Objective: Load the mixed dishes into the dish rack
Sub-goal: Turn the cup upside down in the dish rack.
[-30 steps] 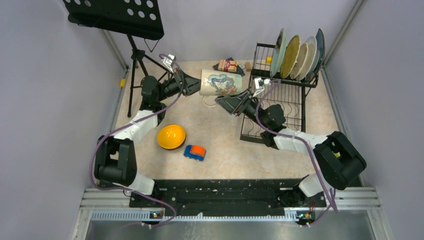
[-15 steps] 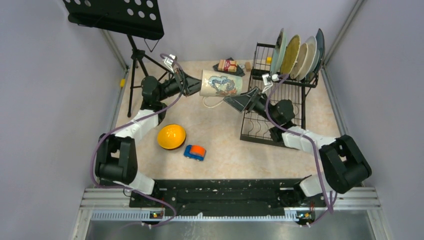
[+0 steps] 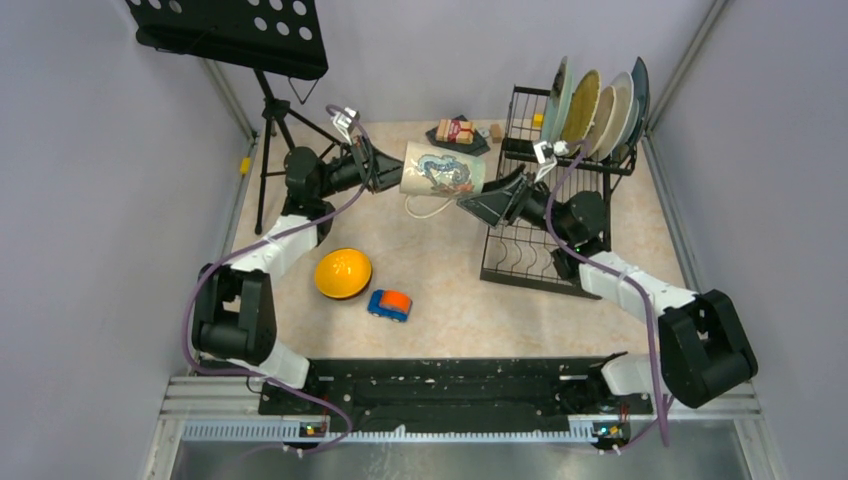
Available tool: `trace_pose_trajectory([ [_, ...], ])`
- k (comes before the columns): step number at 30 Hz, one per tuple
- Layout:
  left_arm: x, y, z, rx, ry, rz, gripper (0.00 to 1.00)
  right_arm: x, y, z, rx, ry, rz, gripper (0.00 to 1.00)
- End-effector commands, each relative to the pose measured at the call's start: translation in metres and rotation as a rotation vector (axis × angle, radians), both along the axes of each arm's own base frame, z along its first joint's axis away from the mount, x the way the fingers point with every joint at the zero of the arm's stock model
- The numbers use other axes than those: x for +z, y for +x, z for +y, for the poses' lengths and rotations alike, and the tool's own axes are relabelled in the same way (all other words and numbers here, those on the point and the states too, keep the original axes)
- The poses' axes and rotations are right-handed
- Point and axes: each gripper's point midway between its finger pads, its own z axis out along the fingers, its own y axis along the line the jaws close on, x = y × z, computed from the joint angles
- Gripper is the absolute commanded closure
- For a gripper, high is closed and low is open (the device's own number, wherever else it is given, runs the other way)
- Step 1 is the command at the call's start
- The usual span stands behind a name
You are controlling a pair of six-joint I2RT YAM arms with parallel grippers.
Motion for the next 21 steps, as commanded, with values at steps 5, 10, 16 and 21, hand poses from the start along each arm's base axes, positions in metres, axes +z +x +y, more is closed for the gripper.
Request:
trace_pose_trajectory([
  [5,0.046,-0.018,0.000,-0.021,0.013,-0.177,1.00,0.051,-0.006,0.000,0.107,0.067,-0.181,0.10],
  [10,0.047,-0.020,-0.001,-0.033,0.017,-0.182,1.00,0.053,-0.001,0.000,0.110,0.084,-0.174,0.10],
  [16,0.049,-0.022,-0.001,-0.040,0.016,-0.191,1.00,0.053,0.005,-0.005,0.061,0.083,-0.173,0.09],
  [21,0.049,-0.021,-0.001,-0.032,0.013,-0.196,1.00,0.057,-0.001,-0.005,0.098,0.081,-0.196,0.12],
])
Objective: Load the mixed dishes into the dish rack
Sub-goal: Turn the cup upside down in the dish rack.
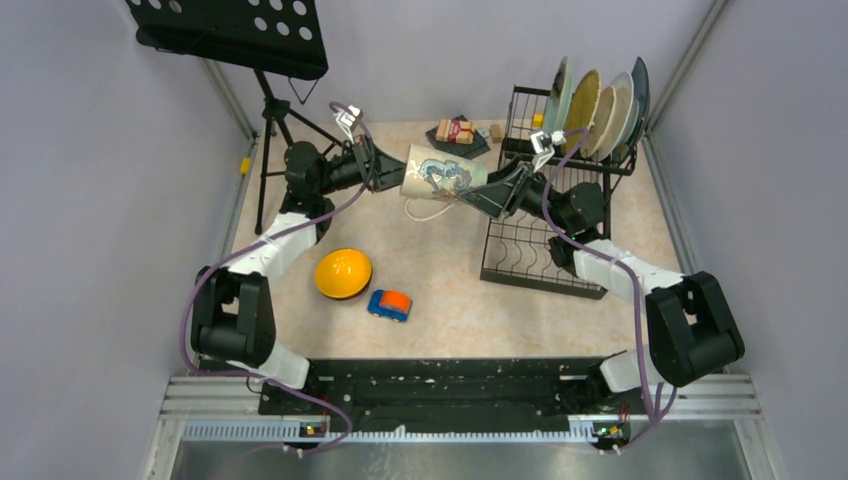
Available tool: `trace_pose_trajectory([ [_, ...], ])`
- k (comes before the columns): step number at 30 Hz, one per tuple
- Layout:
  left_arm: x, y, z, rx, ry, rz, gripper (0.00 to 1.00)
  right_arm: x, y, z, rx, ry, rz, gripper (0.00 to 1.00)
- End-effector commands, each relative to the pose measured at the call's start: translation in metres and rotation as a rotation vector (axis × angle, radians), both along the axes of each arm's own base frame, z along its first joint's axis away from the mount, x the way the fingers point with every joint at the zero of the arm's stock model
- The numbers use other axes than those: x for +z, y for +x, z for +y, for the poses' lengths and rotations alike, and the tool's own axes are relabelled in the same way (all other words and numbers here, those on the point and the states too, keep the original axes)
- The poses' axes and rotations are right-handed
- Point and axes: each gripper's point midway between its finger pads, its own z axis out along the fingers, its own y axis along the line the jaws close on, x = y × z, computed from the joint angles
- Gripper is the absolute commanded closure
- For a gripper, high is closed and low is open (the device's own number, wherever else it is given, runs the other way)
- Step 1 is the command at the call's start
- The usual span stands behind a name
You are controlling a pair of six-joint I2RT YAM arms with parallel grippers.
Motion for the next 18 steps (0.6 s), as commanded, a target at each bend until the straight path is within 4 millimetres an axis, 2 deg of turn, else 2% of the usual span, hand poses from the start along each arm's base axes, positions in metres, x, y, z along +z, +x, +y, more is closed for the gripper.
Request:
trace_pose_trajectory([
  [1,0.049,-0.017,0.002,-0.006,-0.039,-0.163,1.00,0.047,-0.011,-0.008,0.012,0.063,-0.184,0.12],
  [12,0.050,-0.021,0.002,-0.029,-0.046,-0.163,1.00,0.057,-0.012,-0.011,0.011,0.113,-0.197,0.07],
  [18,0.050,-0.022,0.001,-0.033,-0.052,-0.159,1.00,0.055,0.004,-0.016,-0.079,0.116,-0.148,0.06],
])
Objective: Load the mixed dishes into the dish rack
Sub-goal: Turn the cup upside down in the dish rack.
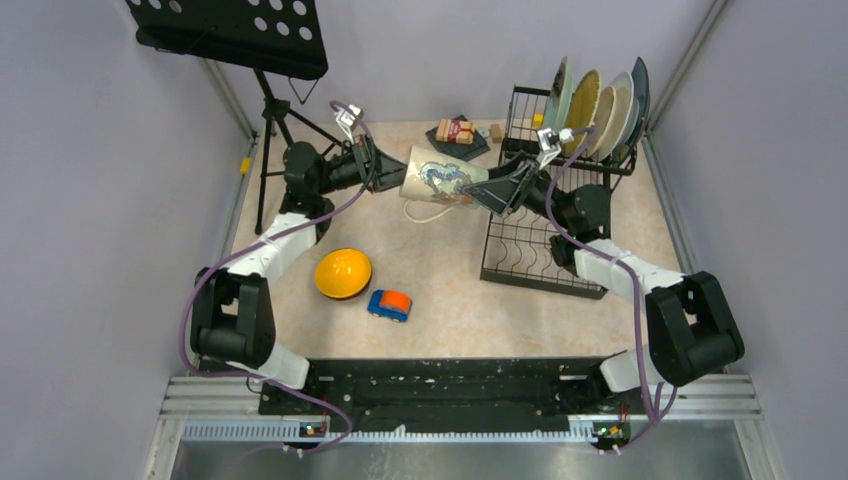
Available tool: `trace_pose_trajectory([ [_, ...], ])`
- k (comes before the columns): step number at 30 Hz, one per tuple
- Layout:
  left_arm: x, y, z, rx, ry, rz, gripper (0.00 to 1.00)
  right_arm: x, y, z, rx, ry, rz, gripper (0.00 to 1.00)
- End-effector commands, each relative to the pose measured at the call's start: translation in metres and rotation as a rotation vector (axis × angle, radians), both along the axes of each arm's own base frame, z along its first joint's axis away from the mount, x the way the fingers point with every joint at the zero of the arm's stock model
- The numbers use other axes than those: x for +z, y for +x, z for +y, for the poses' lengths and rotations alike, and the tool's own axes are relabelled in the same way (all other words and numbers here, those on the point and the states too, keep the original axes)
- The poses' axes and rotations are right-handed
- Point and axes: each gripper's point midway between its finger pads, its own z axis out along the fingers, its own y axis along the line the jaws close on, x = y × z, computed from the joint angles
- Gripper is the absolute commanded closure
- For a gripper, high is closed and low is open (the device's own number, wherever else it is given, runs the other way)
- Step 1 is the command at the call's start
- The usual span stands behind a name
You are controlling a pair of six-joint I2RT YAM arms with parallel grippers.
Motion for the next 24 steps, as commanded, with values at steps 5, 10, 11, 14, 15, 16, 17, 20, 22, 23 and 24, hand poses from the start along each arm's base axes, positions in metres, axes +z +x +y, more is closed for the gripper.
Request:
trace_pose_trajectory([
  [5,0.045,-0.012,0.002,0.007,-0.056,-0.142,1.00,0.038,0.003,-0.011,-0.075,0.054,-0.137,0.10],
  [10,0.049,-0.008,0.002,0.021,-0.076,-0.148,1.00,0.036,-0.012,-0.007,0.012,0.051,-0.153,0.10],
  [11,0.050,-0.008,0.002,0.020,-0.080,-0.147,1.00,0.036,-0.015,-0.007,0.025,0.057,-0.155,0.10],
  [14,0.051,-0.008,0.002,0.014,-0.091,-0.146,1.00,0.036,-0.019,-0.005,0.070,0.060,-0.153,0.13],
  [15,0.051,-0.007,0.002,0.013,-0.093,-0.144,1.00,0.036,-0.020,-0.004,0.078,0.062,-0.154,0.15],
  [16,0.050,-0.007,0.002,0.013,-0.095,-0.142,1.00,0.037,-0.020,-0.004,0.084,0.065,-0.155,0.15],
  [17,0.050,-0.006,0.002,0.014,-0.096,-0.141,1.00,0.038,-0.021,-0.003,0.095,0.064,-0.154,0.16],
  [20,0.050,-0.006,0.002,0.015,-0.096,-0.142,1.00,0.037,-0.017,-0.002,0.088,0.057,-0.149,0.12],
  [22,0.051,-0.007,0.002,0.019,-0.097,-0.145,1.00,0.036,-0.014,-0.002,0.067,0.047,-0.147,0.11],
  [23,0.050,-0.006,0.002,0.021,-0.097,-0.145,1.00,0.033,-0.011,-0.002,0.056,0.037,-0.136,0.11],
  [24,0.051,-0.006,0.001,0.020,-0.098,-0.145,1.00,0.032,-0.009,-0.002,0.050,0.027,-0.137,0.11],
])
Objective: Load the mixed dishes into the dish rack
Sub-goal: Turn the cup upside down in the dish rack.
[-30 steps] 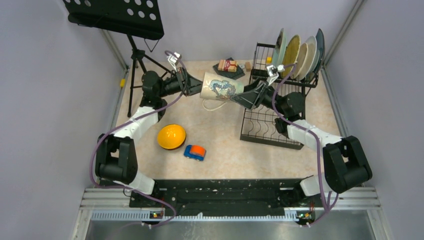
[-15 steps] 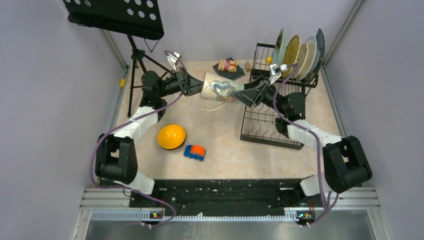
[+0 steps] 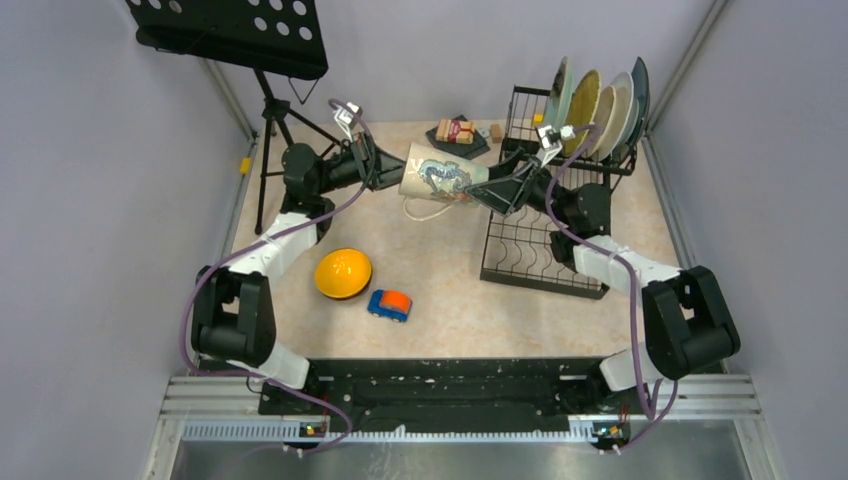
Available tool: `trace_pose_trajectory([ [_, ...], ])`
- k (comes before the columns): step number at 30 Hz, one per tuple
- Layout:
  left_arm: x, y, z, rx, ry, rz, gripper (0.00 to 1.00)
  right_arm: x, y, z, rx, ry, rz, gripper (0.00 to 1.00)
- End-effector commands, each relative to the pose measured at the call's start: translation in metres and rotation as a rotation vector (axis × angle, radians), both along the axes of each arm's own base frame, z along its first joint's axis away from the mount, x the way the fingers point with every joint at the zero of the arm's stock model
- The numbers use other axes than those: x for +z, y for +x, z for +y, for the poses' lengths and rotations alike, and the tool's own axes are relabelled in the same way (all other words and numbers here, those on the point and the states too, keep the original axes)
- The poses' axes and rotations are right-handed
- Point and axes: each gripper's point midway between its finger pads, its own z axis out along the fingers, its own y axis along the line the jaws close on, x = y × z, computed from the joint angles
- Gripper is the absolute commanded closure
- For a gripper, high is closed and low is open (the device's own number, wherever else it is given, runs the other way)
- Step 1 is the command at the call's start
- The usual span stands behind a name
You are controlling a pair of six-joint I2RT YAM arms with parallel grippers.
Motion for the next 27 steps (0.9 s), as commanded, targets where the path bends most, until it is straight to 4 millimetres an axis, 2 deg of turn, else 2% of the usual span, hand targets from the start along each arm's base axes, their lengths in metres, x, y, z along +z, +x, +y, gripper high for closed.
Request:
trace_pose_trajectory([
  [1,0.042,-0.005,0.001,0.031,-0.069,-0.138,1.00,0.021,-0.003,0.000,-0.006,-0.007,-0.098,0.11],
  [6,0.042,-0.005,0.001,0.028,-0.069,-0.139,1.00,0.021,-0.003,0.000,-0.008,-0.005,-0.100,0.12],
  [9,0.042,-0.005,0.000,0.025,-0.070,-0.137,1.00,0.028,-0.007,-0.002,-0.006,0.026,-0.124,0.24],
  [11,0.041,-0.006,0.000,0.020,-0.068,-0.139,1.00,0.030,-0.006,0.000,0.004,0.017,-0.122,0.27],
  [13,0.039,-0.006,0.000,0.020,-0.064,-0.134,1.00,0.032,-0.007,0.000,0.018,0.025,-0.127,0.40],
  [17,0.034,-0.005,0.000,0.023,-0.047,-0.130,1.00,0.033,-0.009,0.000,0.029,0.033,-0.121,0.54],
  [21,0.027,-0.001,-0.002,0.039,-0.010,-0.132,0.88,0.033,-0.010,-0.002,0.009,0.024,-0.112,0.67],
  [27,0.012,0.003,-0.008,0.055,0.062,-0.130,0.71,0.019,-0.008,-0.006,-0.045,-0.021,-0.062,0.81],
])
